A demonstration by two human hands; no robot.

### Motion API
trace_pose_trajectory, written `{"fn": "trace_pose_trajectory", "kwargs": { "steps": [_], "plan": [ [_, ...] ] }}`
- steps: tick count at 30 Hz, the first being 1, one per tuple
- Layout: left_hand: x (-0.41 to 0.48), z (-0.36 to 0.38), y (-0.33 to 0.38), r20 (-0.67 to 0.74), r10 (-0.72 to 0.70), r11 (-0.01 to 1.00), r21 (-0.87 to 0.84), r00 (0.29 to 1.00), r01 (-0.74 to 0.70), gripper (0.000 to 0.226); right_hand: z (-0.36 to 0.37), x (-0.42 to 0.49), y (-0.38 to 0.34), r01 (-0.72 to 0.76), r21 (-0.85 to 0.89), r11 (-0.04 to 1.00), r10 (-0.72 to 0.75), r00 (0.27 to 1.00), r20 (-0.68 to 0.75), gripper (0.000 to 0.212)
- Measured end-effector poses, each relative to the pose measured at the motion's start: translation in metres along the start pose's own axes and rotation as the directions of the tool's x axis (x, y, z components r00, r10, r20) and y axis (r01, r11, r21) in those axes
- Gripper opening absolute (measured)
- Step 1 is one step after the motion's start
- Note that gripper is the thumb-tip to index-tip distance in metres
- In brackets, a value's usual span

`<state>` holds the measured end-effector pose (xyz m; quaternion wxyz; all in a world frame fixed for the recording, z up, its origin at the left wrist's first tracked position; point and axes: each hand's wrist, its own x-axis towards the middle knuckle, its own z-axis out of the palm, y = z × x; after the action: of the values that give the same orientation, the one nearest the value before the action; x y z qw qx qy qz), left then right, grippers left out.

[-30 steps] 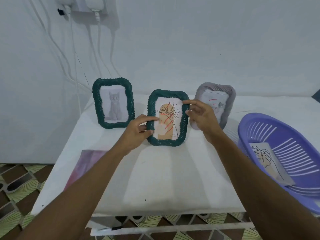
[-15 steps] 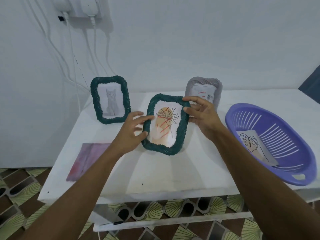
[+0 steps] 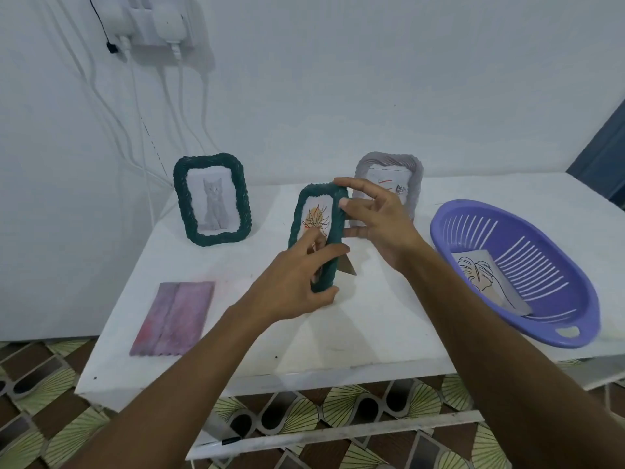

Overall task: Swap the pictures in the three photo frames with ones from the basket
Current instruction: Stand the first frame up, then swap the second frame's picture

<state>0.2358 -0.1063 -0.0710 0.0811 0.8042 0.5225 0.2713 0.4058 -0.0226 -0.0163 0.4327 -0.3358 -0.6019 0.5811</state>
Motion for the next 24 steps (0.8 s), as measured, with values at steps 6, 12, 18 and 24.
{"fn": "trace_pose_trajectory", "kwargs": {
  "steps": [6, 12, 18, 24],
  "plan": [
    [-0.012, 0.002, -0.013, -0.08, -0.183, 0.867, -0.482, 0.98, 0.123, 0.062, -0.018, -0.004, 0.036, 0.061, -0.365, 0.929, -0.075, 0.997, -0.025, 0.033],
    [-0.029, 0.02, -0.02, 0.074, -0.327, 0.633, -0.723, 0.942, 0.277, 0.064, -0.031, -0.024, 0.081, -0.056, -0.497, 0.866, 0.063, 0.998, -0.003, 0.042],
    [-0.058, 0.034, -0.041, 0.079, -0.271, 0.834, -0.479, 0.959, 0.276, 0.069, -0.029, -0.048, 0.106, -0.07, -0.633, 0.771, 0.079, 0.997, -0.014, 0.044],
    [-0.088, 0.039, -0.052, 0.126, -0.242, 0.96, -0.114, 0.962, 0.256, 0.077, -0.021, -0.072, 0.119, 0.024, -0.777, 0.629, 0.028, 0.998, 0.053, 0.045]
  ]
}}
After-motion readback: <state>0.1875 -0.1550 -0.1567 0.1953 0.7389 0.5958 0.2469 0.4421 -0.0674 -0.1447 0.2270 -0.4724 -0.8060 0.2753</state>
